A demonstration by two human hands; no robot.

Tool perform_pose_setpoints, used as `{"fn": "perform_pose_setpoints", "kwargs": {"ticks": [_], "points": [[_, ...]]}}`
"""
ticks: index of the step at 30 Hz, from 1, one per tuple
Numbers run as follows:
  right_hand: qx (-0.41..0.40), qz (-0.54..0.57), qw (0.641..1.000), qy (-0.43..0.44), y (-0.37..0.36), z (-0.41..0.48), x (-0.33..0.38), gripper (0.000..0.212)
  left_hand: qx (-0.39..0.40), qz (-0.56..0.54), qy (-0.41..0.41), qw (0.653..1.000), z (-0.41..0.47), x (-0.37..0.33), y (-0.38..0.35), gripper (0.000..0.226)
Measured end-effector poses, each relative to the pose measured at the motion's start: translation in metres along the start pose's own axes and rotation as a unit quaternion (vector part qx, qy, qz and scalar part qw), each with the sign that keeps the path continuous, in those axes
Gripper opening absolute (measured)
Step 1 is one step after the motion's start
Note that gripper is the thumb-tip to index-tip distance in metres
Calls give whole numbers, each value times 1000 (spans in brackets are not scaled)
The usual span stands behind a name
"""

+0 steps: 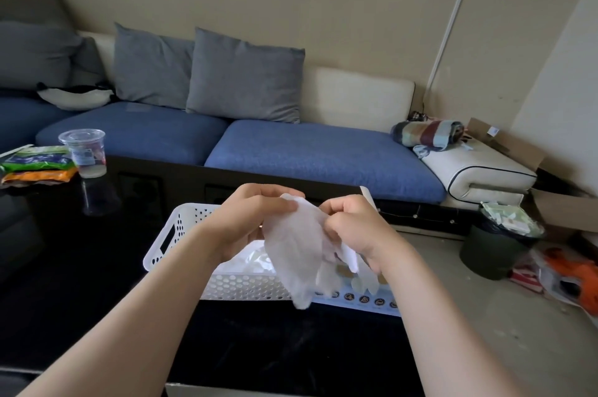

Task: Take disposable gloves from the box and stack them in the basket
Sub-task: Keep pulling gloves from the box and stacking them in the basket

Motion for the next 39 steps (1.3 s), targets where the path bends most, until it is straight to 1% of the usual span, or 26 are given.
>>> {"fn": "perform_pose_setpoints", "kwargs": {"ticks": [3, 5, 8, 9, 10, 13, 17, 20, 21, 23, 25, 28, 31, 35, 39], "points": [[40, -27, 998, -31, -8, -2, -9, 26, -41, -7, -3, 999, 2, 1, 11, 28], [40, -37, 997, -51, -8, 0, -14, 33, -72, 1, 8, 997, 4, 7, 20, 32], [-15, -34, 996, -87, -5, 7, -21, 11, -90, 58, 6, 994, 7, 13, 29, 34], [-34, -28, 994, -97, -5, 9, -24, 10, -92, 74, 2, 993, 7, 14, 30, 33], [-49, -28, 993, -106, -7, 12, -27, 11, -99, 93, -5, 991, 8, 14, 33, 31], [-84, -33, 989, -120, -13, 24, -38, 27, -139, 177, -48, 973, 9, 10, 44, 30], [-146, -50, 985, -80, -20, 36, -32, 35, -176, 275, -92, 941, 11, 7, 58, 39], [-216, -25, 975, -49, -20, 43, -25, 35, -179, 289, -100, 935, 12, 6, 66, 32], [-231, -35, 972, -34, -21, 44, -20, 34, -179, 288, -97, 936, 12, 5, 68, 30], [-246, -108, 963, 12, -29, 48, -8, 31, -181, 290, -89, 936, 11, 7, 78, 27], [-262, -206, 941, 60, -37, 50, 2, 27, -172, 295, -70, 937, 11, 12, 86, 25], [-245, -301, 913, 126, -51, 55, 14, 29, -150, 333, -36, 930, 13, 24, 97, 21], [-198, -359, 900, 147, -65, 64, 18, 31, -115, 390, -20, 913, 16, 35, 104, 18], [-143, -389, 899, 140, -84, 77, 12, 32, -81, 459, 9, 885, 20, 51, 115, 15], [-131, -407, 892, 149, -94, 85, 10, 34, -56, 510, 25, 858, 26, 61, 118, 21]]}}
Point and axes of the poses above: each hand's wrist, its own z-axis towards the middle knuckle, its own y-axis out of the back of the hand, x = y × z, the point moved 9 cm from there along z, towards the middle knuckle, and after that the axes turned 7 degrees about -x, right-handed, at the moved point
